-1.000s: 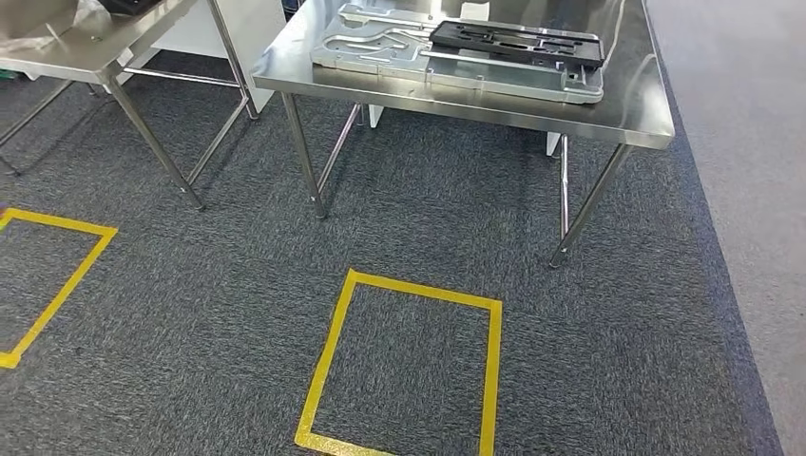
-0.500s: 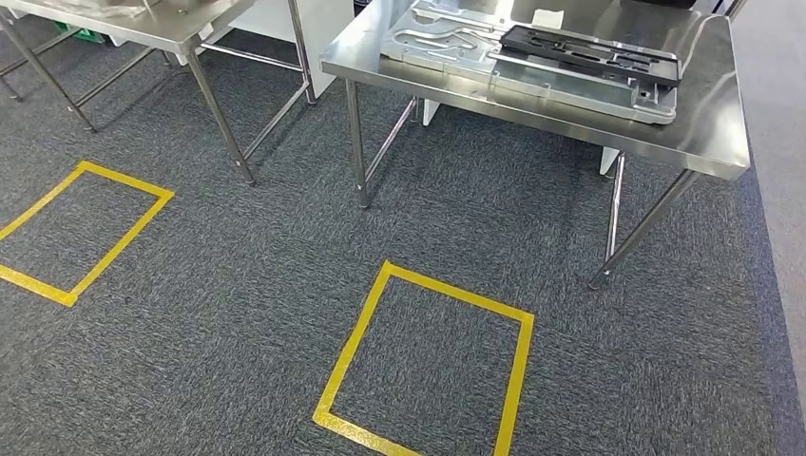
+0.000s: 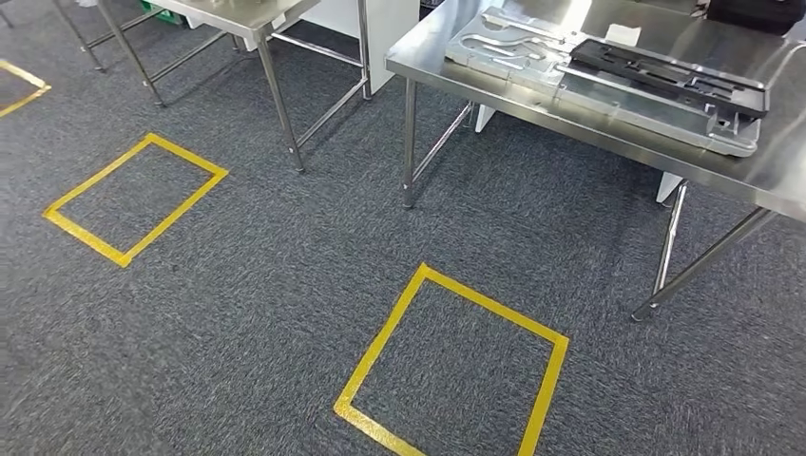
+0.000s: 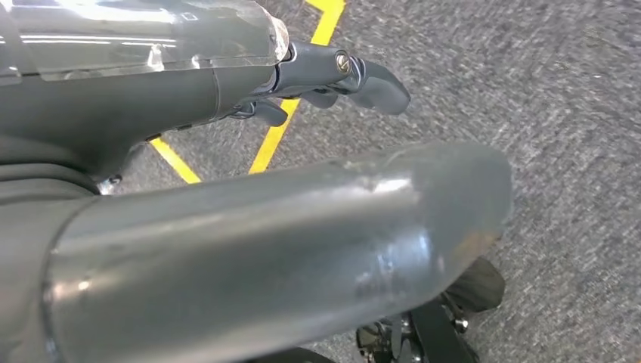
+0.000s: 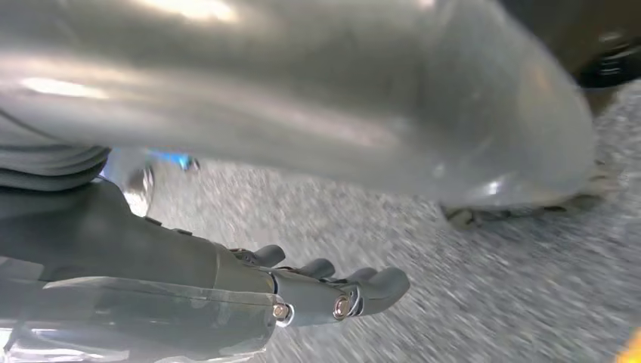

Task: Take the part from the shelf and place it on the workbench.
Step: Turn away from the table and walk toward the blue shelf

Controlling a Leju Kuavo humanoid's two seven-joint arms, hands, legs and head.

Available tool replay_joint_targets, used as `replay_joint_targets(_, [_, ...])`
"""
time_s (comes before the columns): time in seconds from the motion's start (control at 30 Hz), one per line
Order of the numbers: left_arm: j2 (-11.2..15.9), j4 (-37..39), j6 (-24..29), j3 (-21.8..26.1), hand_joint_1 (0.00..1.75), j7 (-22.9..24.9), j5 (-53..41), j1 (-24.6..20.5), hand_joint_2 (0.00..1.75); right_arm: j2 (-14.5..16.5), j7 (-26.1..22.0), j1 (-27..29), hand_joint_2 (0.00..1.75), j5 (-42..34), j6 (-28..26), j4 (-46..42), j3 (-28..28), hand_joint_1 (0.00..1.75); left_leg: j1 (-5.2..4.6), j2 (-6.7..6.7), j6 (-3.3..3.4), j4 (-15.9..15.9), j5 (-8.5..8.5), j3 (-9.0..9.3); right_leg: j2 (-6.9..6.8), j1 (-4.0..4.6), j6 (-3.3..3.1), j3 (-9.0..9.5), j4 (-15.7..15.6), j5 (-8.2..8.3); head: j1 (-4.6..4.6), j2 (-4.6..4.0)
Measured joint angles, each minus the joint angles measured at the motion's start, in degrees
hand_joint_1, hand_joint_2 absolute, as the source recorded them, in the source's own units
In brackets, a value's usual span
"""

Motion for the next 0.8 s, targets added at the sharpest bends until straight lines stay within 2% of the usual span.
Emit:
replay_joint_targets(0.03, [0.0, 0.0, 0.0, -0.3, 0.00, 0.2, -0.4, 0.0, 0.00, -0.2, -0.2, 0.0, 0.00, 0.3, -0.2, 0.0, 0.0, 0.00, 0.09, -1.06, -0.50, 0.1, 0.18, -0.28, 0.95, 0.08, -0.29, 1.50, -3.5, 1.43, 0.02, 0.01])
replay_joint_targets(0.07, [0.0, 0.0, 0.1, -0.5, 0.00, 0.3, -0.7, 0.1, 0.00, -0.3, -0.3, -0.1, 0.00, 0.6, -0.4, 0.0, 0.0, 0.00, 0.08, -2.07, -1.08, 0.1, 0.37, -0.65, 1.51, -0.02, -0.63, 2.22, -5.4, 1.95, 0.03, 0.01])
replay_joint_targets(0.1, [0.0, 0.0, 0.1, -0.5, 0.00, 0.3, -0.8, 0.2, 0.00, -0.3, -0.3, -0.1, 0.00, 0.7, -0.5, 0.0, 0.0, 0.00, 0.05, -1.93, -1.40, 0.3, 0.29, -0.83, 0.81, -0.13, -0.92, 2.32, -5.7, 2.12, 0.02, 0.01])
replay_joint_targets(0.13, [0.1, 0.0, 0.1, -0.6, 0.00, 0.3, -0.8, 0.3, 0.00, -0.4, -0.3, -0.1, 0.00, 0.9, -0.5, 0.0, 0.0, 0.00, -0.03, -1.02, -1.67, 1.1, -0.32, -1.26, 0.05, -0.28, -1.26, 2.43, -6.0, 2.30, -0.17, 0.01])
replay_joint_targets(0.17, [0.2, 0.0, 0.1, -0.6, 0.00, 0.3, -0.8, 0.3, 0.00, -0.4, -0.3, 0.0, 0.00, 1.0, -0.6, 0.0, 0.0, 0.00, -0.12, 0.40, -1.92, 3.2, -1.67, -2.21, -0.81, -0.43, -1.58, 2.52, -6.2, 2.44, -0.40, 0.01])
replay_joint_targets(0.2, [0.2, 0.0, 0.1, -0.7, 0.00, 0.4, -0.9, 0.2, 0.00, -0.4, -0.3, 0.1, 0.00, 1.1, -0.7, 0.0, 0.0, 0.00, -0.08, 2.17, -2.11, 6.4, -3.63, -3.61, -1.70, -0.37, -1.79, 2.55, -6.3, 2.46, -0.61, 0.01])
replay_joint_targets(0.23, [0.2, 0.0, 0.1, -0.8, 0.00, 0.4, -1.0, 0.2, 0.00, -0.4, -0.3, 0.2, 0.00, 1.2, -0.9, 0.0, 0.0, 0.00, 0.01, 3.33, -2.32, 10.4, -5.73, -5.37, -2.56, -0.28, -1.95, 2.49, -6.3, 2.43, -0.83, 0.00])
replay_joint_targets(0.27, [0.1, 0.0, 0.0, -0.8, 0.00, 0.4, -1.1, 0.2, 0.00, -0.4, -0.3, 0.3, 0.00, 1.2, -1.0, 0.0, 0.0, 0.00, 0.14, 3.93, -2.50, 14.1, -7.34, -6.97, -3.46, -0.18, -2.01, 2.44, -6.3, 2.37, -0.85, 0.00])
replay_joint_targets(0.3, [0.1, 0.0, 0.0, -0.9, 0.00, 0.4, -1.2, 0.2, 0.00, -0.4, -0.3, 0.3, 0.00, 1.3, -1.1, 0.0, 0.0, 0.00, 0.25, 4.19, -2.62, 16.2, -7.93, -7.79, -4.31, -0.11, -2.05, 2.40, -6.2, 2.30, -0.84, 0.00])
replay_joint_targets(0.33, [0.1, 0.0, 0.0, -1.0, 0.00, 0.4, -1.3, 0.3, 0.00, -0.4, -0.3, 0.3, 0.00, 1.3, -1.2, 0.0, 0.0, 0.00, 0.33, 4.37, -2.67, 16.1, -7.38, -7.48, -5.08, -0.08, -2.02, 2.40, -6.2, 2.23, -0.85, 0.01])
replay_joint_targets(0.37, [0.1, 0.0, 0.0, -1.1, 0.00, 0.4, -1.3, 0.3, 0.00, -0.4, -0.3, 0.2, 0.00, 1.4, -1.2, 0.0, 0.0, 0.00, 0.37, 4.68, -2.64, 13.6, -5.85, -5.96, -5.79, -0.06, -1.93, 2.50, -6.1, 2.13, -0.85, 0.01])
replay_joint_targets(0.4, [0.1, 0.0, 0.0, -1.2, 0.00, 0.4, -1.4, 0.4, 0.00, -0.4, -0.4, 0.2, 0.00, 1.4, -1.2, 0.0, 0.0, 0.00, 0.35, 5.45, -2.50, 9.4, -3.90, -3.55, -6.48, -0.04, -1.79, 2.66, -6.1, 2.00, -0.86, 0.00])
replay_joint_targets(0.47, [0.2, 0.0, 0.0, -1.4, 0.00, 0.4, -1.6, 0.2, 0.00, -0.4, -0.4, 0.1, 0.00, 1.4, -1.2, 0.0, 0.0, 0.00, -0.03, 7.51, -1.97, 2.0, -1.60, 0.43, -7.66, 0.23, -1.29, 2.96, -5.9, 1.68, -0.83, -0.01])
replay_joint_targets(0.5, [0.2, 0.0, 0.0, -1.5, 0.00, 0.3, -1.6, 0.2, 0.00, -0.4, -0.4, 0.1, 0.00, 1.4, -1.2, 0.0, 0.0, 0.00, -0.23, 8.12, -1.68, 0.3, -1.30, 1.24, -8.14, 0.37, -1.02, 3.08, -5.9, 1.57, -0.76, -0.01])
replay_joint_targets(0.53, [0.2, 0.0, 0.0, -1.5, 0.00, 0.3, -1.7, 0.2, 0.00, -0.4, -0.4, 0.0, 0.00, 1.5, -1.2, 0.0, 0.0, 0.00, -0.42, 8.07, -1.42, -0.1, -1.42, 1.24, -8.59, 0.48, -0.75, 3.17, -5.9, 1.52, -0.68, -0.01])
replay_joint_targets(0.57, [0.2, 0.0, 0.0, -1.6, 0.00, 0.3, -1.8, 0.3, 0.00, -0.4, -0.5, -0.1, 0.00, 1.5, -1.1, 0.0, 0.0, 0.00, -0.37, 7.44, -1.10, -0.2, -1.27, 1.09, -9.04, 0.50, -0.47, 3.32, -6.0, 1.51, -0.62, 0.00])
replay_joint_targets(0.6, [0.2, 0.0, 0.0, -1.6, 0.00, 0.3, -1.8, 0.5, 0.00, -0.4, -0.6, -0.3, 0.00, 1.6, -1.1, 0.0, 0.0, 0.00, -0.25, 6.93, -0.77, -0.4, -1.09, 1.13, -8.93, 0.41, -0.14, 3.46, -5.9, 1.32, -0.58, 0.00])
replay_joint_targets(0.67, [0.1, 0.0, 0.0, -1.6, 0.00, 0.3, -1.8, 0.5, 0.00, -0.5, -0.7, -0.4, 0.00, 1.7, -1.2, 0.0, 0.0, 0.00, 0.06, 5.90, 0.02, -0.8, -0.62, 1.26, -6.47, 0.17, 0.42, 2.66, -3.6, -0.58, -0.40, 0.01])
replay_joint_targets(0.73, [0.1, 0.0, 0.0, -1.7, 0.00, 0.3, -1.8, 0.4, 0.00, -0.5, -0.8, -0.2, 0.00, 1.7, -1.2, 0.0, 0.0, 0.00, 0.12, 4.80, 0.50, -0.9, -0.33, 1.12, -3.32, -0.05, 0.67, -0.59, 3.4, -4.48, -0.14, 0.01])
replay_joint_targets(0.77, [0.1, 0.0, 0.0, -1.7, 0.00, 0.3, -1.8, 0.4, 0.00, -0.5, -0.8, -0.2, 0.00, 1.7, -1.1, 0.0, 0.0, 0.00, 0.07, 4.14, 0.59, -0.9, -0.27, 0.99, -2.72, -0.08, 0.73, -2.55, 7.3, -6.06, -0.05, 0.01])
replay_joint_targets(0.8, [0.1, 0.0, 0.0, -1.7, 0.00, 0.3, -1.8, 0.4, 0.00, -0.5, -0.8, -0.1, 0.00, 1.7, -1.2, 0.0, 0.0, 0.00, 0.01, 3.42, 0.64, -0.9, -0.24, 0.94, -2.53, -0.09, 0.76, -4.03, 10.1, -6.71, -0.05, 0.01])
